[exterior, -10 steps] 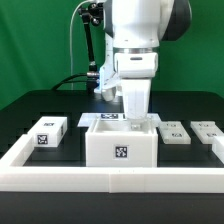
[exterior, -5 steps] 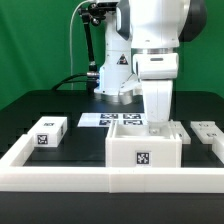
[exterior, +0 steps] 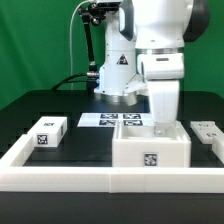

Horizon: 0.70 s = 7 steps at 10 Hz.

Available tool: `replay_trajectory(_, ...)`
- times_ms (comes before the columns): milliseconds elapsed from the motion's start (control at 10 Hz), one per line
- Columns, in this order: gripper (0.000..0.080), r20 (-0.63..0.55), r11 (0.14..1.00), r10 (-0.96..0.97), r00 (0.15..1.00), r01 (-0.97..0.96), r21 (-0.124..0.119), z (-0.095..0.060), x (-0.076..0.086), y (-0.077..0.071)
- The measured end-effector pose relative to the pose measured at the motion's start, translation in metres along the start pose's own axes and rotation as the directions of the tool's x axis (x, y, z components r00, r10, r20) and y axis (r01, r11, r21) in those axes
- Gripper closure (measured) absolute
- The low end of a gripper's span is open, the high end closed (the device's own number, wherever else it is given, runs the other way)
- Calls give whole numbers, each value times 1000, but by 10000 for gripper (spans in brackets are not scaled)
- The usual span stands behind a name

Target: Assemble cabinet

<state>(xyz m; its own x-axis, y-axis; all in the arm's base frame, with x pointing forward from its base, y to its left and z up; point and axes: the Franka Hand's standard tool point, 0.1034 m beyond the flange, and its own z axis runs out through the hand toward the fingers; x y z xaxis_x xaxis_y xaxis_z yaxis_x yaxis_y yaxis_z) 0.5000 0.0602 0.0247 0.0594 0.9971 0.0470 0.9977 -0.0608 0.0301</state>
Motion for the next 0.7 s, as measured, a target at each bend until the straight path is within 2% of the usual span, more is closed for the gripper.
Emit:
replay_trajectory(200, 764, -6, 1000, 23, 1000, -23, -2, 0, 18, 5)
replay_trajectory(500, 764, -2, 999, 34, 999, -34, 8, 1, 18, 3)
replay_trajectory(700, 764, -5, 1000, -18, 1000, 18, 7, 2, 37, 6)
